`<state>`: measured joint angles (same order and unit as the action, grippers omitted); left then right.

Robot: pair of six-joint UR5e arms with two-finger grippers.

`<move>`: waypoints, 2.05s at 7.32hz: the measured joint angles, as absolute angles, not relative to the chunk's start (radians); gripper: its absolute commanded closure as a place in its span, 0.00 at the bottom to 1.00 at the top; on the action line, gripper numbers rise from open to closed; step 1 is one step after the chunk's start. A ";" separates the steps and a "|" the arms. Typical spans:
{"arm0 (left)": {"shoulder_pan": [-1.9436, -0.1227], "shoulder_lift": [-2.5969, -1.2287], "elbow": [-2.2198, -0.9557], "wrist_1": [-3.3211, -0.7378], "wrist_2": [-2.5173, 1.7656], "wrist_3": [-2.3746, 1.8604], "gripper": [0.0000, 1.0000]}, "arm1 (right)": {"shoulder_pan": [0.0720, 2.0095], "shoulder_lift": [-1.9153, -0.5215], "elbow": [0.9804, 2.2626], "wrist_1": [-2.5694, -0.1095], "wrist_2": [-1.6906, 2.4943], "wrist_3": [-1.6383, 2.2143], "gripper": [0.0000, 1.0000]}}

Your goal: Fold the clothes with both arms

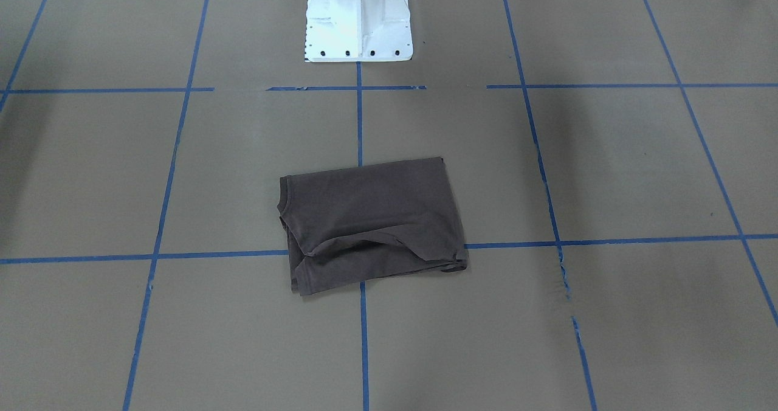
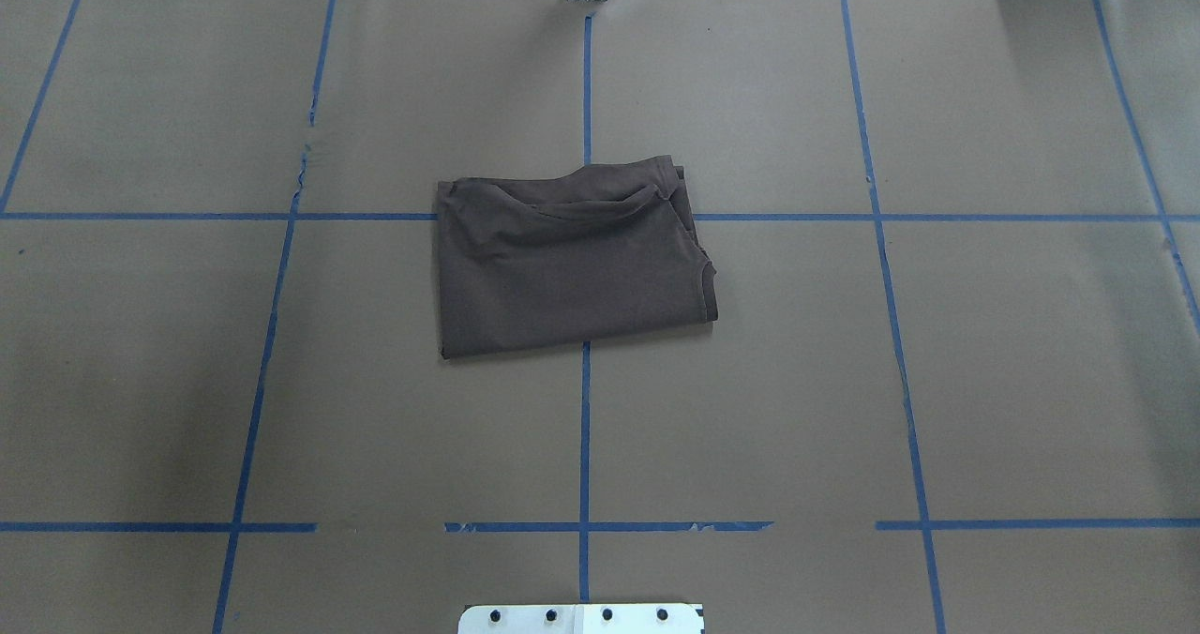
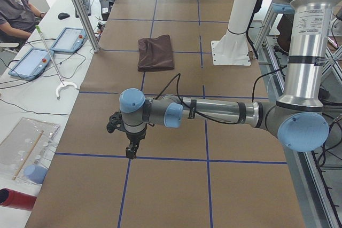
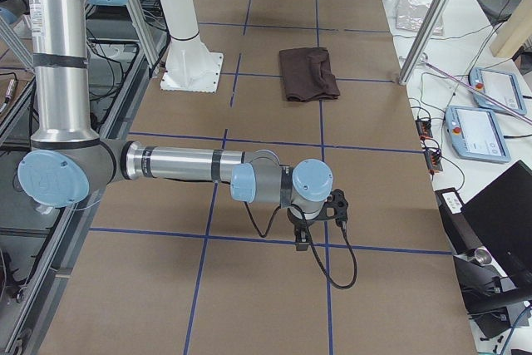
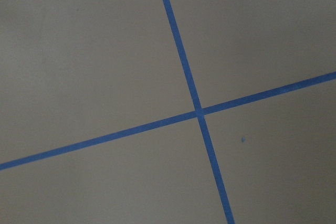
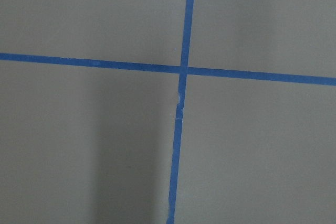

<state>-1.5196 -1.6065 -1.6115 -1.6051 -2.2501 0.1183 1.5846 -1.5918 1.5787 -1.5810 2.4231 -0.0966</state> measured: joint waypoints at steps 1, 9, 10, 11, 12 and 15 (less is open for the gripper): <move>-1.520 -1.604 -1.622 -1.576 -2.251 0.119 0.00 | 1.585 -1.600 1.578 -1.580 2.435 -0.094 0.00; -1.520 -1.600 -1.616 -1.566 -2.251 0.110 0.00 | 1.613 -1.617 1.593 -1.569 2.379 -0.038 0.00; -1.520 -1.600 -1.616 -1.566 -2.251 0.109 0.00 | 1.613 -1.616 1.593 -1.568 2.379 -0.038 0.00; -1.519 -1.600 -1.616 -1.567 -2.250 0.109 0.00 | 1.613 -1.616 1.592 -1.568 2.380 -0.038 0.00; -1.519 -1.600 -1.615 -1.568 -2.250 0.110 0.00 | 1.614 -1.616 1.592 -1.567 2.384 -0.038 0.00; -1.519 -1.602 -1.617 -1.571 -2.250 0.111 0.00 | 1.613 -1.618 1.590 -1.566 2.390 -0.038 0.00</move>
